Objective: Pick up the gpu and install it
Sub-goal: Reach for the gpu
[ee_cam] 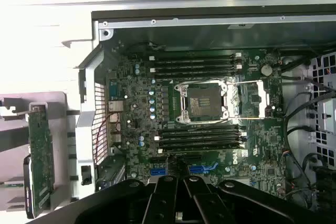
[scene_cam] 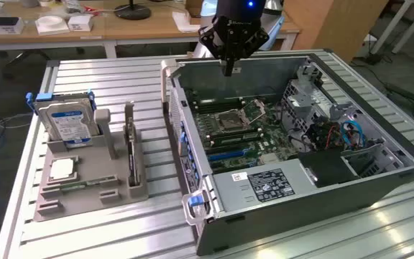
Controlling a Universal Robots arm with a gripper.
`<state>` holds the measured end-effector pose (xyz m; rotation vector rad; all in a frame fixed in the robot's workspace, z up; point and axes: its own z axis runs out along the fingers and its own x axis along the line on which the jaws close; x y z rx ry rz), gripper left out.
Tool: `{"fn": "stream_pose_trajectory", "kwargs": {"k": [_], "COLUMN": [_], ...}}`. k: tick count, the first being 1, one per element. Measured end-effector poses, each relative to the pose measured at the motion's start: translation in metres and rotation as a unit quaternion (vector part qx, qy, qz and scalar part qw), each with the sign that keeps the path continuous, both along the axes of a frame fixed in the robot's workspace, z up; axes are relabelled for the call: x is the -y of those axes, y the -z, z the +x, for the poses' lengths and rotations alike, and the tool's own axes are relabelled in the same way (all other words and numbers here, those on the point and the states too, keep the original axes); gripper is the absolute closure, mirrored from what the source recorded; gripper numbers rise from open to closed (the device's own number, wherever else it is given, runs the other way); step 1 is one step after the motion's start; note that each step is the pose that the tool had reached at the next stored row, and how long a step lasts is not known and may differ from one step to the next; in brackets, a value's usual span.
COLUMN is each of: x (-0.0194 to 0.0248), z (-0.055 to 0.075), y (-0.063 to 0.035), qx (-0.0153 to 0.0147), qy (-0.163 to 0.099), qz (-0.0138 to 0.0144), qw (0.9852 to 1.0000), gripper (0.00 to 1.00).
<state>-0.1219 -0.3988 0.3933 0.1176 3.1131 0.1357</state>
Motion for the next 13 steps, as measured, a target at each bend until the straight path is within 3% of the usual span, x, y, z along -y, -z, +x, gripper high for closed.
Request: {"fn": "stream_pose_trajectory", "kwargs": {"k": [13], "x": [0.0000], "z": [-0.0072], "y": [0.0000], "qx": [0.0000], "qy": [0.000], "qz": [0.0000], "qw": [1.0000], "gripper": [0.90]}}
